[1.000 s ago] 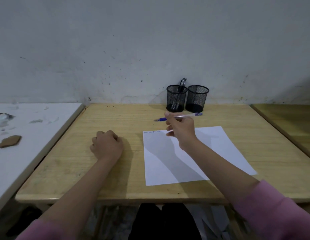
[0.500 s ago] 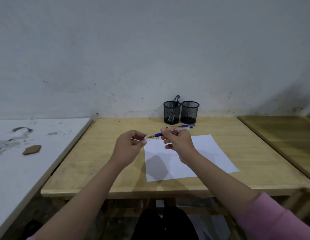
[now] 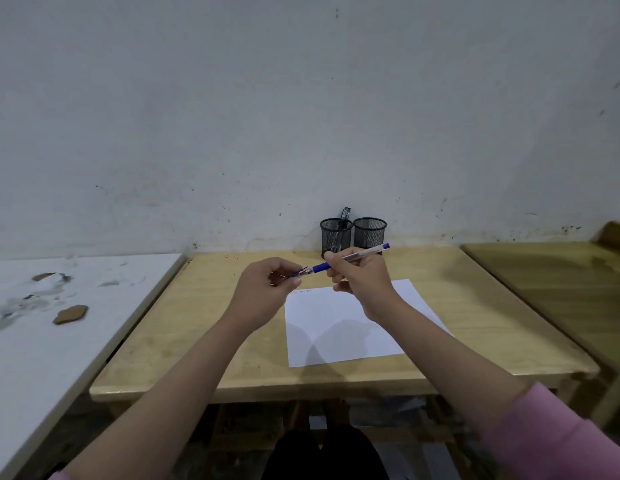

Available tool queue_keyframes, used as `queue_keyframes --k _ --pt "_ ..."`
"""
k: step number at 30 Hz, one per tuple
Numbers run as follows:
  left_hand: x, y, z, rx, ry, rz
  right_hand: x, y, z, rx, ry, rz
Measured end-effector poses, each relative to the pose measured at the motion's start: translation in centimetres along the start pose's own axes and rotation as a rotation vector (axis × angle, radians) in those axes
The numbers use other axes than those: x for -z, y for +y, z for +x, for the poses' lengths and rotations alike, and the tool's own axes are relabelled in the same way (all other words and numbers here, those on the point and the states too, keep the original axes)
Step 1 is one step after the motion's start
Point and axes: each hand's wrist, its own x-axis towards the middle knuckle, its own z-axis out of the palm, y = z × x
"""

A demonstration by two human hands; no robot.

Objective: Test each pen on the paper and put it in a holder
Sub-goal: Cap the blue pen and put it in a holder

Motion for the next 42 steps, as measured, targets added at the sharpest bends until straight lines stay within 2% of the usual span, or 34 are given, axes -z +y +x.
queue_keyframes --k 8,14,17,21,23,25,27,30,34,37,42 --pt "0.0 2.0 -0.7 -0.038 -0.018 0.006 0.5 -0.3 -0.7 0.011 -0.22 0.094" --pt "0.1 2.2 -1.2 -0.077 0.044 -0.025 0.2 -0.8 -1.0 0.092 -0.245 0.065" --pt "-0.3 1.8 -1.0 -0.061 0.045 -0.04 -0.2 -0.8 -1.1 -0.003 -0.171 0.061" --pt "-0.9 0.8 0.6 -0.004 0.081 0.144 -0.7 -0.9 -0.7 -0.253 -0.061 -0.168" --pt "-0.9 0.1 1.4 0.01 0.063 0.263 -0.3 -0.5 -0.3 -0.197 0.008 -0.29" --pt "-0.9 -0.5 2.0 0.009 0.018 0.332 0.4 -0.2 0.2 -0.028 0.046 -0.391" --pt "-1.0 -0.7 2.5 -0.005 -0.021 0.357 1.1 0.0 0.5 0.087 0.002 -0.513" --pt "-1.3 -0.7 3.1 -0.02 -0.057 0.327 1.8 0.5 1.2 0.144 -0.074 -0.702" --pt "-2.0 -0.9 3.9 -0.037 -0.08 0.25 2.2 1.1 2.0 0.168 -0.17 -0.662" --pt "-2.8 -1.0 4.7 -0.047 -0.007 0.104 3.0 1.6 3.1 0.2 -0.196 -0.69" --pt "-5.1 -2.4 7.6 -0.12 0.029 0.162 5.5 2.3 6.9 0.205 0.004 -0.587"
